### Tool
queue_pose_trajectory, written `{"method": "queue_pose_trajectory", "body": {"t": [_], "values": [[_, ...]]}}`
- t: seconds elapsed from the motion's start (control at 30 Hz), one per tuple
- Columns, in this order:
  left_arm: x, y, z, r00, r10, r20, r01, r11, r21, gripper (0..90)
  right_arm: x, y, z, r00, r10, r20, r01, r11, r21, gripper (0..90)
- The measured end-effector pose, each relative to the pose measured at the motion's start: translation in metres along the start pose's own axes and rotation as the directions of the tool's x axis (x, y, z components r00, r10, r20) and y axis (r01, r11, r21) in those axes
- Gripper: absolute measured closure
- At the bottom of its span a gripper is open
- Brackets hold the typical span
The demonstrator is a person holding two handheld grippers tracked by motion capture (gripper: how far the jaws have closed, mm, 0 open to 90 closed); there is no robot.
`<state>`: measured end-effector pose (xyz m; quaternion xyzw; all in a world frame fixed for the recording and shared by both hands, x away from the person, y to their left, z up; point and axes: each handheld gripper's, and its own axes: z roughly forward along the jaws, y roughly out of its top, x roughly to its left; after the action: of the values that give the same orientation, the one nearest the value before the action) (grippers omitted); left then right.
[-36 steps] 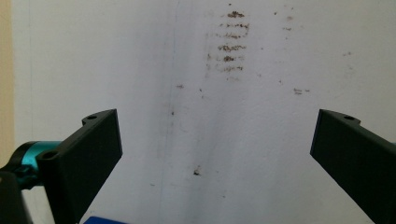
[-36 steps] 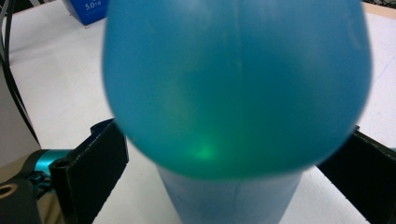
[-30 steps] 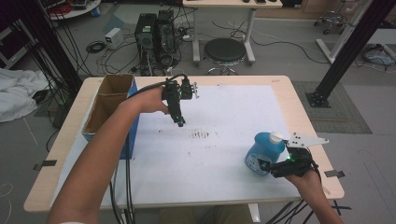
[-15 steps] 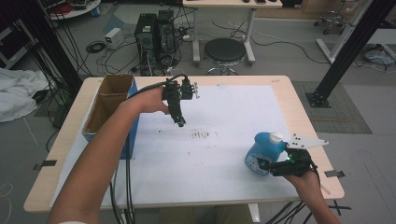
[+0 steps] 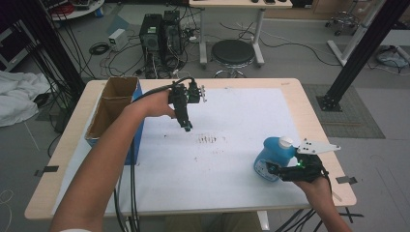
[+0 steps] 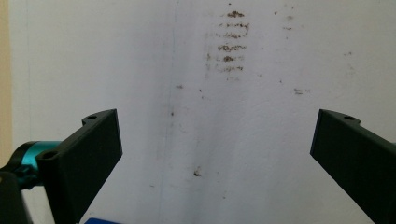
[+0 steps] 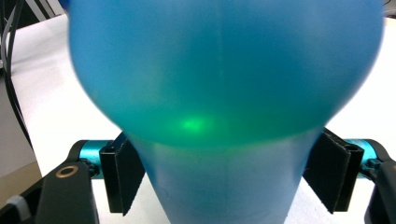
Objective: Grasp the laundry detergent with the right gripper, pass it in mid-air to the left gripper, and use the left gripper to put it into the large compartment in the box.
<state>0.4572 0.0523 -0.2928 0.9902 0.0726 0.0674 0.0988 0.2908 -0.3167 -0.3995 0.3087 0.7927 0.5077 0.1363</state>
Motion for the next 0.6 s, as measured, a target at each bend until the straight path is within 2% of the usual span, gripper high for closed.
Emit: {"method": "queue_pose_trajectory", "body": {"t": [0.6], "values": [[-0.0001,0.0003,0.0009,1.0,-0.001,0.004,0.001,1.0,-0.003,2.1,0.0014,-0.0012,0.0019,0.9997,-0.02,0.012,0.02,1.0,-0.011,35.4]]}}
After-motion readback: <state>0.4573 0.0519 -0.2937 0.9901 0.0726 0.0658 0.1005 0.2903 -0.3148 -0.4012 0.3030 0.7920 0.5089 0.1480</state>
